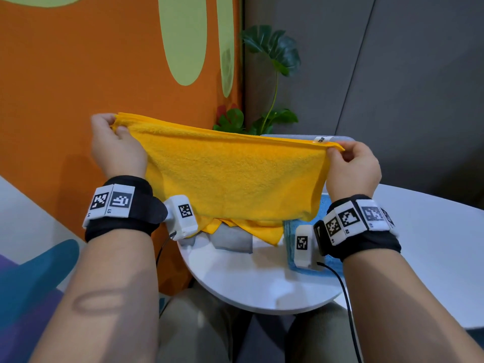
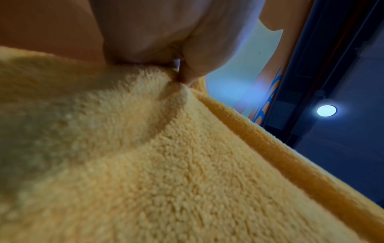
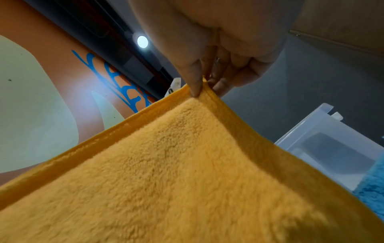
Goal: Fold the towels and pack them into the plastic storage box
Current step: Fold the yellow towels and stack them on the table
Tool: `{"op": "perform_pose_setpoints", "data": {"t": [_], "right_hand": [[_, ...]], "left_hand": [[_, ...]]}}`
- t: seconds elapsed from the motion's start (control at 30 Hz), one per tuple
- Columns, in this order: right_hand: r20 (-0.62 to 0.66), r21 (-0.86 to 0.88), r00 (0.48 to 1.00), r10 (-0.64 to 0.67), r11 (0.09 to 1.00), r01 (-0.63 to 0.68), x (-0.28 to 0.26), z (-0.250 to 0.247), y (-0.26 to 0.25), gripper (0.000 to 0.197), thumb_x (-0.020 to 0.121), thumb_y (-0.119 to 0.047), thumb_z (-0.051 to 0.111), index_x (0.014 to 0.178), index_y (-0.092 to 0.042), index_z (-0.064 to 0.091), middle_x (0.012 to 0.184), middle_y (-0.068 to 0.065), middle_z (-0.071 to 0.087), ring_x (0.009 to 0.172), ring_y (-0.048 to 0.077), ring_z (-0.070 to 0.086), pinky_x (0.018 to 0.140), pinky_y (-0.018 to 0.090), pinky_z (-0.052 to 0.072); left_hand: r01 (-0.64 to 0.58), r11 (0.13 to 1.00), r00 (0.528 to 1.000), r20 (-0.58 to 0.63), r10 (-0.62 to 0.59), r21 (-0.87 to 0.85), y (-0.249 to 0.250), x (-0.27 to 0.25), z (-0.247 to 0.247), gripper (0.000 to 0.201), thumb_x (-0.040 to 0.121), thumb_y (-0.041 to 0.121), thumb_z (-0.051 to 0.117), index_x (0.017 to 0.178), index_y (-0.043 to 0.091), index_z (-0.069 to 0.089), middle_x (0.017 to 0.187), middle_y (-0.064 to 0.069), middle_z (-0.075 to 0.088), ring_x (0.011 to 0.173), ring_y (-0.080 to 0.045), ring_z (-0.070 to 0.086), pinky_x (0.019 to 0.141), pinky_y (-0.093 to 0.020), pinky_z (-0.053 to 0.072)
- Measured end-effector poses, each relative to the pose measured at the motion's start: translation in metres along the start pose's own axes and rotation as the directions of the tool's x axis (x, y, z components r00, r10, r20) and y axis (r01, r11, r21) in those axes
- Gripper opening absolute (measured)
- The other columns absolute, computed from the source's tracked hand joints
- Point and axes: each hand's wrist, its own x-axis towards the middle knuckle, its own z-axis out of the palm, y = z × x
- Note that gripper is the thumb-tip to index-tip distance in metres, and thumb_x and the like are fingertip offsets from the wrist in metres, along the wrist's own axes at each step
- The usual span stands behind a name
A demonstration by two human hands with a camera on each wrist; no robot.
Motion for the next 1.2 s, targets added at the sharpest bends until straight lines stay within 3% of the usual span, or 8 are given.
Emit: {"op": "perform_pose_setpoints", "data": {"t": [0.07,0.23,0.37,0.5,0.77,0.87,1.0,1.2], "right_hand": [[0.002,0.043,1.000,0.015,0.999,-0.015,-0.002,0.002,0.000,0.016,0.097,-0.019,0.044,0.108,-0.014,0.055,0.081,-0.008,0.052,0.070,-0.011,0.049,0.056,0.012,0.031],[-0.037,0.116,0.999,0.010,0.993,-0.005,-0.004,0.008,-0.002,0.017,0.099,-0.019,0.037,0.111,-0.013,0.049,0.078,-0.006,0.047,0.064,-0.002,0.042,0.054,0.021,0.030],[-0.054,0.125,0.999,-0.002,0.992,0.008,-0.001,0.008,0.003,0.017,0.098,-0.019,0.040,0.111,-0.014,0.051,0.090,-0.001,0.051,0.071,-0.011,0.044,0.057,0.011,0.033],[-0.080,0.146,0.995,0.061,0.988,-0.049,0.000,0.008,0.003,0.017,0.097,-0.020,0.045,0.111,-0.015,0.053,0.084,-0.011,0.051,0.080,0.007,0.050,0.070,0.020,0.038],[-0.009,0.032,0.990,0.141,0.990,-0.141,0.003,0.004,0.009,0.023,0.096,-0.027,0.049,0.111,-0.014,0.059,0.089,-0.009,0.053,0.089,0.011,0.050,0.071,0.017,0.030],[0.021,-0.011,0.983,0.184,0.983,-0.183,0.001,0.007,0.011,0.022,0.093,-0.026,0.052,0.107,-0.013,0.062,0.092,-0.004,0.059,0.086,0.013,0.053,0.072,0.021,0.034],[0.089,-0.037,0.977,0.192,0.981,-0.189,-0.006,0.015,0.004,0.019,0.089,-0.025,0.053,0.102,-0.014,0.062,0.092,-0.001,0.060,0.085,0.016,0.054,0.071,0.025,0.036],[0.328,-0.004,0.933,0.150,0.988,-0.157,-0.023,0.031,-0.013,0.023,0.088,-0.032,0.058,0.102,-0.016,0.063,0.094,-0.001,0.063,0.091,0.018,0.060,0.083,0.035,0.050]], "left_hand": [[0.009,1.000,1.000,0.004,-0.009,-0.012,0.000,-0.001,0.001,0.025,0.102,0.011,0.036,0.125,0.009,0.047,0.101,0.003,0.046,0.084,-0.013,0.043,0.067,-0.016,0.029],[0.017,1.000,1.000,0.014,-0.016,-0.021,-0.002,-0.005,0.003,0.026,0.103,0.012,0.033,0.126,0.008,0.045,0.101,0.001,0.046,0.070,-0.011,0.044,0.053,-0.018,0.031],[-0.010,1.000,1.000,0.020,0.010,-0.010,-0.002,-0.006,0.003,0.028,0.102,0.011,0.034,0.127,0.006,0.044,0.104,0.000,0.045,0.086,-0.016,0.043,0.065,-0.018,0.028],[-0.016,1.000,0.999,0.038,0.016,-0.005,-0.005,-0.006,0.006,0.028,0.102,0.011,0.034,0.127,0.005,0.044,0.105,0.001,0.044,0.080,-0.013,0.043,0.067,-0.018,0.027],[0.125,0.986,0.974,0.174,-0.143,0.113,-0.011,-0.006,0.010,0.033,0.102,0.014,0.037,0.133,0.010,0.045,0.131,-0.011,0.052,0.110,-0.029,0.054,0.082,-0.031,0.039],[0.154,0.972,0.953,0.233,-0.194,0.178,-0.013,-0.010,0.014,0.036,0.099,0.010,0.038,0.134,0.010,0.046,0.126,-0.012,0.054,0.088,-0.030,0.054,0.070,-0.034,0.039],[0.142,0.969,0.917,0.343,-0.205,0.200,-0.007,-0.020,0.024,0.031,0.094,0.011,0.044,0.122,0.013,0.058,0.094,-0.005,0.059,0.066,-0.024,0.049,0.057,-0.030,0.038],[0.095,0.989,0.839,0.525,-0.140,0.112,0.015,-0.056,0.043,0.009,0.088,0.029,0.064,0.092,0.021,0.065,0.101,-0.004,0.067,0.094,-0.028,0.063,0.082,-0.039,0.053]]}}
